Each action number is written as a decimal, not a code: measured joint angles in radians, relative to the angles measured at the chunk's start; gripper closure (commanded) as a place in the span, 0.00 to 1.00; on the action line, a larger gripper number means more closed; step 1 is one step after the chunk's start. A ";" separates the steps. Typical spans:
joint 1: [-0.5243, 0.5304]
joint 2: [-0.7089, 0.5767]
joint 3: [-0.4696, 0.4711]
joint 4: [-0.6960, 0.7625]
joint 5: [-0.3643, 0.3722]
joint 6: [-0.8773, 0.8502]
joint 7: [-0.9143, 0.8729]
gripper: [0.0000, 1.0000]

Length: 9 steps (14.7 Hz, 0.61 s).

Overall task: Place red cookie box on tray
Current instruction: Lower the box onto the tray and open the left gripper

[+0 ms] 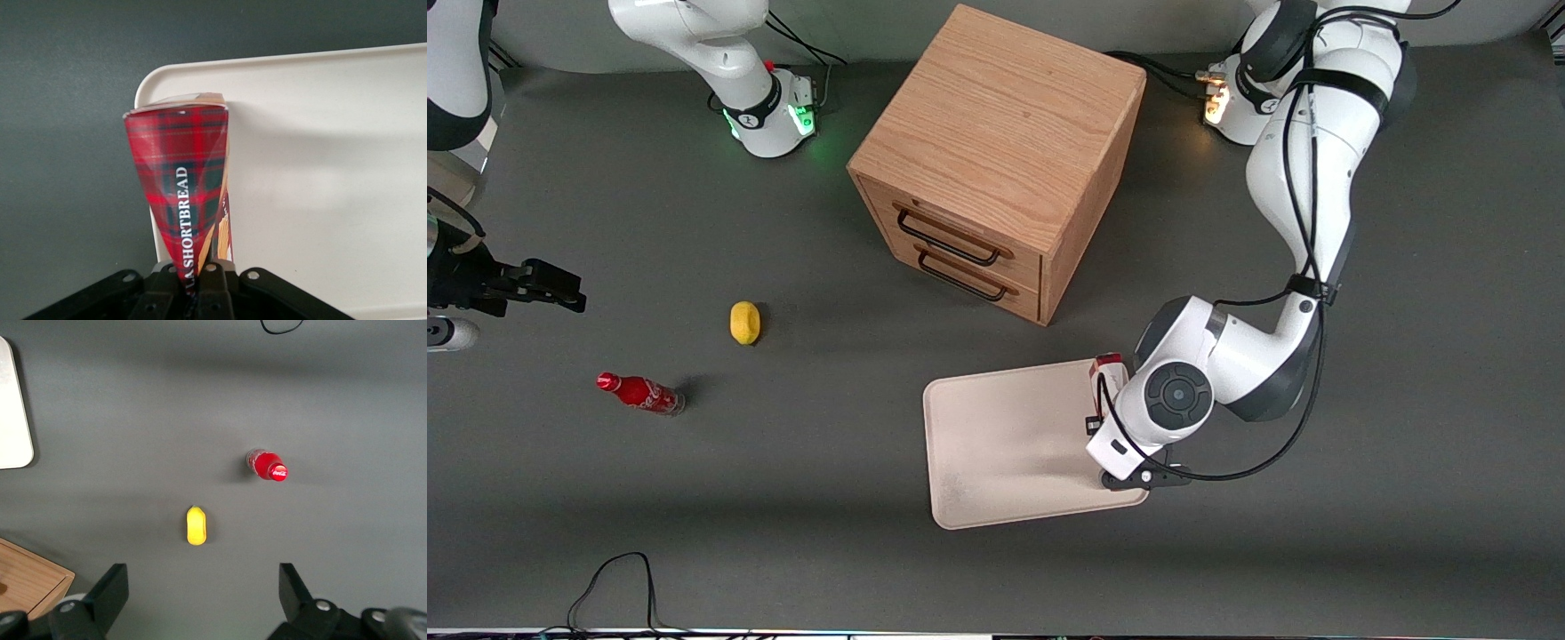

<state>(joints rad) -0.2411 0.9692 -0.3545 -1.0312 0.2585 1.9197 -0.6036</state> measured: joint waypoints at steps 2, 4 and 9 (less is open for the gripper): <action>0.000 0.000 0.006 -0.010 0.000 0.005 0.000 1.00; 0.000 0.000 0.009 -0.014 0.000 0.005 -0.002 1.00; 0.000 0.000 0.010 -0.026 0.000 0.005 -0.026 0.00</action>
<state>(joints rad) -0.2410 0.9696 -0.3441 -1.0567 0.2586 1.9247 -0.6296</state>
